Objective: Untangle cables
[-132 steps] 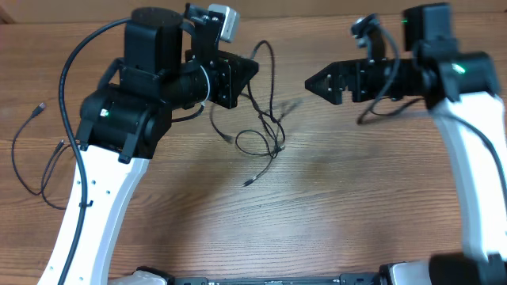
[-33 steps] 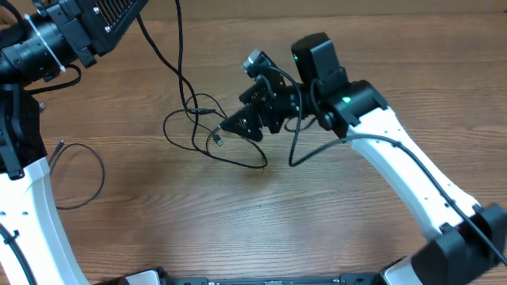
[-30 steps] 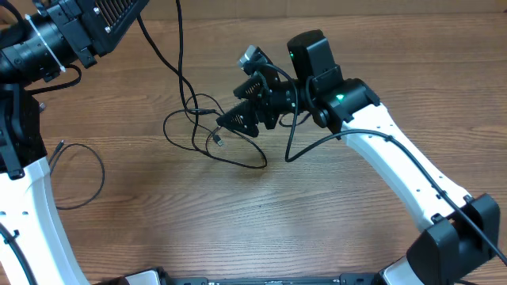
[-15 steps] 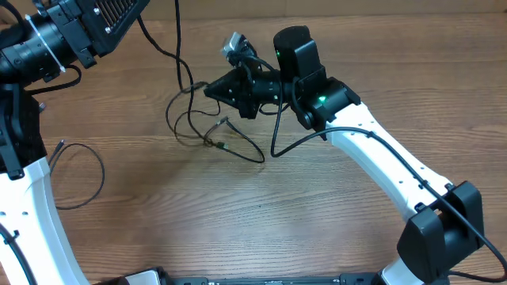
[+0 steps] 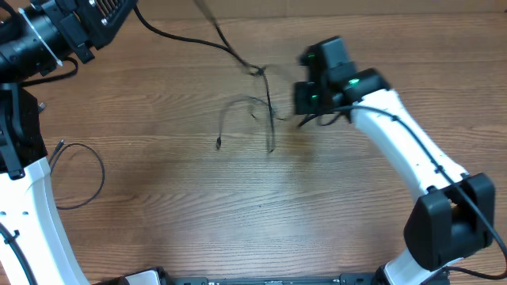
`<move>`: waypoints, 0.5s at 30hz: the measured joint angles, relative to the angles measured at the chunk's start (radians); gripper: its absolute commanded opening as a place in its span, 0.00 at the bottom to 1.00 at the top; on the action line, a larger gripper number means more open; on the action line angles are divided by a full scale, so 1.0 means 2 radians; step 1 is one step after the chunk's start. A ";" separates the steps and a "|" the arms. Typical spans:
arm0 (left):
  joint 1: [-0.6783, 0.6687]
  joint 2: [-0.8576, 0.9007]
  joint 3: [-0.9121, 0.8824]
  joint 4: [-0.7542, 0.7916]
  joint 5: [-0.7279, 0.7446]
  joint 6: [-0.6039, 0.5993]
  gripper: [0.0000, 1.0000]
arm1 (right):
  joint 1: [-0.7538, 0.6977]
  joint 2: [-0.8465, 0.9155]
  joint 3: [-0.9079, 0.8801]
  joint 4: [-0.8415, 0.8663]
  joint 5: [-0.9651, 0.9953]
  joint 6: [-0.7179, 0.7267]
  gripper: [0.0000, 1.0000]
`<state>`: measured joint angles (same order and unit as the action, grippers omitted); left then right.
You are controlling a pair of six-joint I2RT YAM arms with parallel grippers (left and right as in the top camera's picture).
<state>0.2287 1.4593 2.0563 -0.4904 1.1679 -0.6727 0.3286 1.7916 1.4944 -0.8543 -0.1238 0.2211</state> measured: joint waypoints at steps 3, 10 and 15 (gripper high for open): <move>0.000 0.000 0.000 0.043 -0.014 -0.019 0.04 | -0.053 0.001 -0.010 -0.026 0.018 0.015 0.04; 0.013 -0.001 0.001 0.126 -0.080 -0.099 0.04 | -0.126 0.002 -0.014 -0.067 0.029 0.028 0.04; 0.060 -0.002 0.001 0.157 -0.151 -0.142 0.04 | -0.145 0.002 -0.014 -0.075 0.031 0.029 0.04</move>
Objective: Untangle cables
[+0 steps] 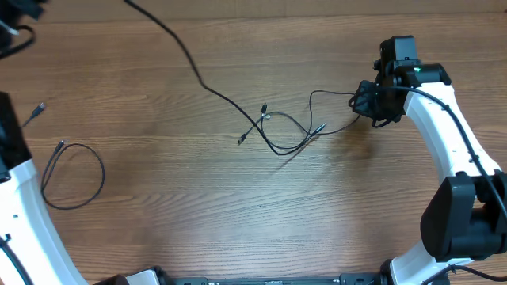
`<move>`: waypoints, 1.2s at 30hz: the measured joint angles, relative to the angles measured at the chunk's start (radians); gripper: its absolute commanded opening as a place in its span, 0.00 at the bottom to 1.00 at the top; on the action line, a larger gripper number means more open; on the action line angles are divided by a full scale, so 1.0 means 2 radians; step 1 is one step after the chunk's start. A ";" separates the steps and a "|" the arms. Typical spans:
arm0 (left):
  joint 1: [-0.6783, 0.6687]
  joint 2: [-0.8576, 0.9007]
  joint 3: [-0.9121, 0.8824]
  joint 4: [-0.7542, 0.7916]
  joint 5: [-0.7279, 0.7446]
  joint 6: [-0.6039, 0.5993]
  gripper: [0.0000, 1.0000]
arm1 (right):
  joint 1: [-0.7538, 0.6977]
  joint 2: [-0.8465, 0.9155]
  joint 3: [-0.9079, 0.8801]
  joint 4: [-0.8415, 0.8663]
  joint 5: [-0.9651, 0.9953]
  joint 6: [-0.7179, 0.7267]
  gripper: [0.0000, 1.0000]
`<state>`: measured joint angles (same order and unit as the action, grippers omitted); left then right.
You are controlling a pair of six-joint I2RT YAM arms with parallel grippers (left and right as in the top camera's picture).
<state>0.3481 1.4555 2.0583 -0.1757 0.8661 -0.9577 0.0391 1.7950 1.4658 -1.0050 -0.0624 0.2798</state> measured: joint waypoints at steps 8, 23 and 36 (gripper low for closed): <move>0.154 0.000 0.000 0.003 -0.042 -0.020 0.04 | -0.008 0.000 0.000 -0.001 0.000 0.000 0.04; 0.071 0.008 0.005 -0.296 -0.233 0.208 0.04 | -0.009 0.000 0.000 -0.015 0.000 0.001 0.04; 0.052 0.150 0.005 -0.285 -0.456 0.379 0.31 | -0.009 0.000 0.000 -0.027 0.000 0.000 0.04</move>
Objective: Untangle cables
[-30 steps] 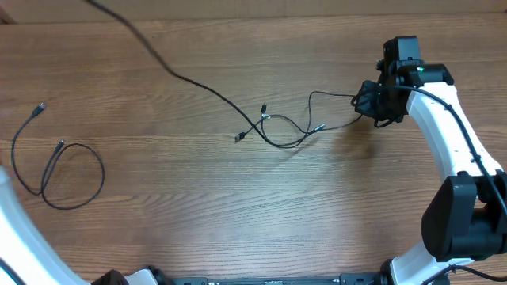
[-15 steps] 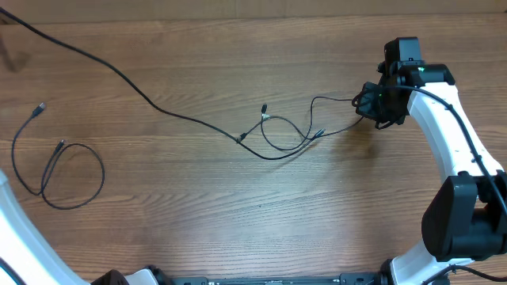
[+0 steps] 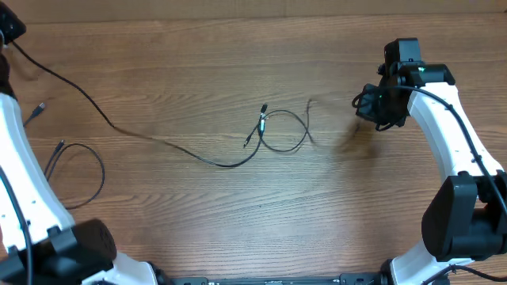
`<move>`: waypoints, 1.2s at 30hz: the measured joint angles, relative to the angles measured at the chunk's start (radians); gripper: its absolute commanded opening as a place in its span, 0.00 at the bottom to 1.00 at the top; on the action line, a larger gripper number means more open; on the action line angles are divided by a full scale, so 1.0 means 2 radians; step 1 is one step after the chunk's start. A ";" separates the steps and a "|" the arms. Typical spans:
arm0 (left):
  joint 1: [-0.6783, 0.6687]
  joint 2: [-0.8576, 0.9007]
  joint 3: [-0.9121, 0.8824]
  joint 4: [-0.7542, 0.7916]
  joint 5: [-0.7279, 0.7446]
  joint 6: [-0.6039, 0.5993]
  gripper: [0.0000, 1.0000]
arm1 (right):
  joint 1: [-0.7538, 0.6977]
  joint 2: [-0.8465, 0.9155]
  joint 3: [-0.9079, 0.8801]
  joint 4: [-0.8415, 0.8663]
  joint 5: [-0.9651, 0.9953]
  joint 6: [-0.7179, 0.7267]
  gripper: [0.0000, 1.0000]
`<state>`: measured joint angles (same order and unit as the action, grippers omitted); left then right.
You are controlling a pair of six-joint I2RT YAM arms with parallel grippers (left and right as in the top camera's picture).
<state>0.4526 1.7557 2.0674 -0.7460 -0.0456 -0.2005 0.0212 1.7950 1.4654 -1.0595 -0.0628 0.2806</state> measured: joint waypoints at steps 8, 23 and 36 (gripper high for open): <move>0.002 0.039 0.000 0.015 -0.032 0.052 1.00 | 0.000 0.000 0.000 -0.002 0.000 0.000 0.04; -0.143 0.006 -0.016 -0.248 0.067 -0.134 1.00 | -0.001 0.000 0.000 0.001 0.000 -0.004 0.03; -0.392 0.004 -0.266 -0.249 0.077 -0.247 0.96 | -0.019 0.000 0.000 -0.001 -0.021 -0.028 0.04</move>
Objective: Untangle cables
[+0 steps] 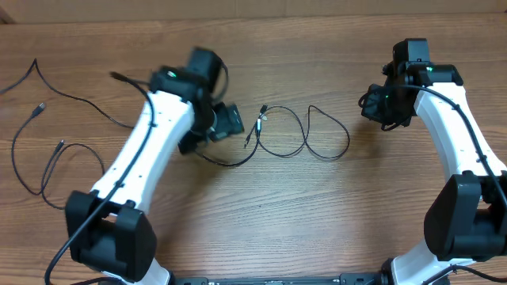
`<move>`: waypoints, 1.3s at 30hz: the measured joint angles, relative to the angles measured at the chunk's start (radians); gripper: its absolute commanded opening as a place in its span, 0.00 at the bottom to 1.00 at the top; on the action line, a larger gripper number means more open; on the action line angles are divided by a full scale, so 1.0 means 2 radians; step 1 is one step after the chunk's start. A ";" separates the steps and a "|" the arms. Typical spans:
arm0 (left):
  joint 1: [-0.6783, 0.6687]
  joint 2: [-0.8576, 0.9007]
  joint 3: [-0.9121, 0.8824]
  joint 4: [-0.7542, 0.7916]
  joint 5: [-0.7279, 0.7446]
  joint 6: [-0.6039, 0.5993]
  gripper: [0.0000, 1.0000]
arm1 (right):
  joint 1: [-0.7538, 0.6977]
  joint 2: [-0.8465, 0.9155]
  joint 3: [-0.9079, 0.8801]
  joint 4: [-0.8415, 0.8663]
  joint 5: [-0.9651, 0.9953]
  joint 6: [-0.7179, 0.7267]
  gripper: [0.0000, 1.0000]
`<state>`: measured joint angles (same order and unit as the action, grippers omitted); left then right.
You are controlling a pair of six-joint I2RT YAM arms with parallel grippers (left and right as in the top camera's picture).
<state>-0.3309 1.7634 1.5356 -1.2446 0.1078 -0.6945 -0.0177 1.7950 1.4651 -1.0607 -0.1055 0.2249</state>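
A thin black cable [326,155] lies in two loops at mid-table, its plug ends [259,123] at the left. A longer black cable [89,102] runs from the far left edge under my left arm to a curl [230,164] just below those plugs. My left gripper [231,119] hovers right beside the plugs, blurred by motion, apparently open and holding nothing. My right gripper [371,107] stands open to the right of the loops, apart from the cable.
A third black cable [19,170] lies in an open loop at the left edge, with small plugs [37,110] near it. The wooden table [261,222] stretches toward the front. Both arm bases stand at the front corners.
My left arm has moved from the far left corner to mid-table beside the plugs, and the long cable's end now lies on the table. The looped cable has settled flat; the right gripper barely moved.
First both grippers held cable ends, left at the far left corner, right near the centre, with the tangle hanging between. Then the right gripper was further right, the cables stretched out. Later the short cable was free of it. Now both cables lie loose.
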 measured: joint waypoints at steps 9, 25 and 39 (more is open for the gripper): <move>-0.044 0.000 -0.111 0.095 -0.003 -0.146 0.88 | 0.000 0.000 0.000 0.006 -0.020 -0.010 0.04; -0.014 0.000 -0.225 0.207 -0.051 -0.216 0.37 | 0.000 0.000 0.000 0.006 -0.045 -0.032 0.04; 0.066 -0.006 -0.193 0.193 -0.056 -0.085 0.04 | 0.000 0.000 0.000 0.010 -0.051 -0.045 0.04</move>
<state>-0.1993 1.7519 1.1500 -0.8589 -0.0040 -0.8639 -0.0181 1.7950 1.4647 -1.0401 -0.2070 0.1352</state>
